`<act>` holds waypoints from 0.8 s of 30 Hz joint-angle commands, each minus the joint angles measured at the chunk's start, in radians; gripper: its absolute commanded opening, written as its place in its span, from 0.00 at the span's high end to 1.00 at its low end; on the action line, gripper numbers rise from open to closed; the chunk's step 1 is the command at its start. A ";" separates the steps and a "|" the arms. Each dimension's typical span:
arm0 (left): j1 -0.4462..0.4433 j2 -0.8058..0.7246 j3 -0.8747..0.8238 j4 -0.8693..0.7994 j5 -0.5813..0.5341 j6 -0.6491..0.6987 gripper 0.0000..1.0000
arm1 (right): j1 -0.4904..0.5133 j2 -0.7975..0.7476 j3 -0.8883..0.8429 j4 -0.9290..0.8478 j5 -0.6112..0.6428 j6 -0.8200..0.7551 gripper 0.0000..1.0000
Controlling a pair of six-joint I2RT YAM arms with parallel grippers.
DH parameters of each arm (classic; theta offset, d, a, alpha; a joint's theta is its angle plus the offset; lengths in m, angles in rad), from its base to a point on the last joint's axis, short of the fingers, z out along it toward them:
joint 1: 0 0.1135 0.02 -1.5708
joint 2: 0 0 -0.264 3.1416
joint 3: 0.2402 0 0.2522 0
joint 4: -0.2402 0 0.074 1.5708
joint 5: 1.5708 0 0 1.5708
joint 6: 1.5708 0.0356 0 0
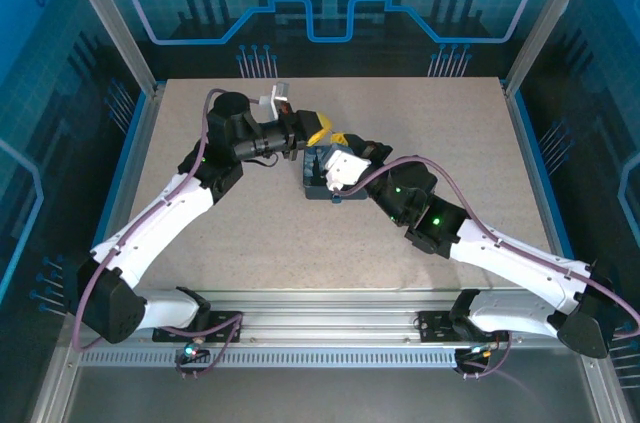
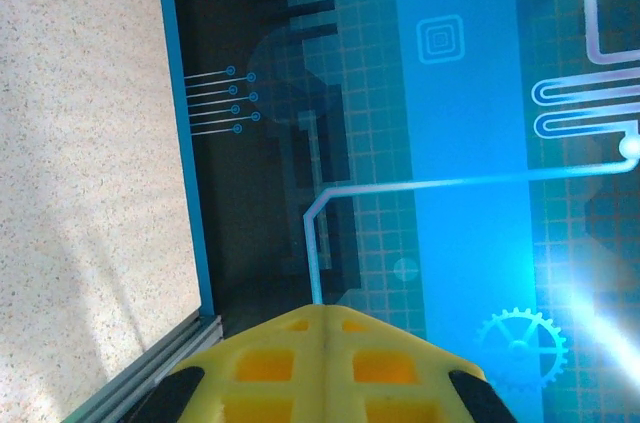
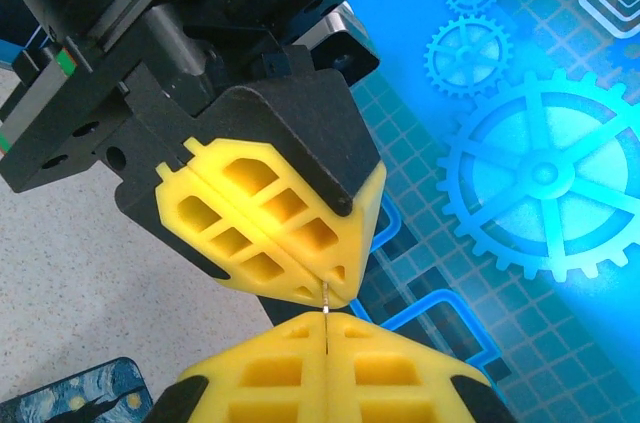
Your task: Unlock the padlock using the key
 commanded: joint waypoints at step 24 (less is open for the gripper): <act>0.012 -0.093 -0.079 -0.115 -0.154 0.444 1.00 | -0.293 -0.146 0.089 -0.564 -0.438 1.058 0.53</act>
